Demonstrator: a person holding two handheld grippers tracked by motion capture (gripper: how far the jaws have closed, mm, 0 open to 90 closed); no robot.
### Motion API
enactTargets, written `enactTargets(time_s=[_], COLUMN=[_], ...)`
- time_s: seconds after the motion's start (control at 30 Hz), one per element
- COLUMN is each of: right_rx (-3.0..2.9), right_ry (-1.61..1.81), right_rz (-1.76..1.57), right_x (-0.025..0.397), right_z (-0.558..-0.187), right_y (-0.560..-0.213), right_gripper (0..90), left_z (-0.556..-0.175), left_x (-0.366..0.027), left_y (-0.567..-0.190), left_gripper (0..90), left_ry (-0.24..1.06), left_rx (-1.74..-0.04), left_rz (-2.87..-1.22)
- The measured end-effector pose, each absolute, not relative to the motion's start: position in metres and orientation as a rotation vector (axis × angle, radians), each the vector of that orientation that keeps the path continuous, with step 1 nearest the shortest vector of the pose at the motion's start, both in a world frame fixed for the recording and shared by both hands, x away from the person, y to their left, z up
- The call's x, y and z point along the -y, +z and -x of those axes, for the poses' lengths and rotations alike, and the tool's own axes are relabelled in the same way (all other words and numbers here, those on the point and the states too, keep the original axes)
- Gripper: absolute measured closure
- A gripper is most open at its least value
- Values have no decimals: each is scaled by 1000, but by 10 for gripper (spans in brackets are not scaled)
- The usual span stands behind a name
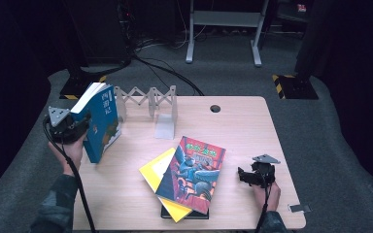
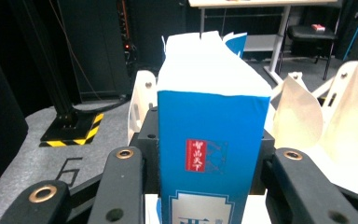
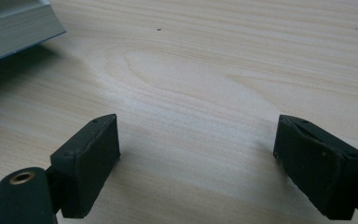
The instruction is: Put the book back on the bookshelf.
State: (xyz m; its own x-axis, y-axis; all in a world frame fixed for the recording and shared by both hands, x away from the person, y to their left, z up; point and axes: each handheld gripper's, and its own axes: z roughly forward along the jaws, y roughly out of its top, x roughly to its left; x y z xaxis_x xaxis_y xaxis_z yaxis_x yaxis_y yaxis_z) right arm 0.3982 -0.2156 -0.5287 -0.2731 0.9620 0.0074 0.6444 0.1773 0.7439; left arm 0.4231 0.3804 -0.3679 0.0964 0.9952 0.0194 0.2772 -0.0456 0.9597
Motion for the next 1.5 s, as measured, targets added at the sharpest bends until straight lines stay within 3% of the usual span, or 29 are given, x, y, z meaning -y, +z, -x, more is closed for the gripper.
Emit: enactTargets(time_s=[0.4,0.83,1.3,1.5], right_rx=[-1987,-1987,-1988,-1989], right_ry=[895,895,894,897], right_rz=[-1507,-1507,-1509,-1508], right_x=[216,216,216,216], right_z=[-398,-398,-398,-398], right_y=[-529,-529,-529,-529], right_gripper=[135,135,136,138], left_z=[-401,-401,-434,-443], left_x=[-385,-392,-387,-380], left_y=[-377,-371,-341,-336], left_gripper=[606,585,329,419], left_ry=[998,930,884,887], left_rx=[-1347,-1370,-1363,-1343], left_rz=[-1521,-1592,-1706,-1770])
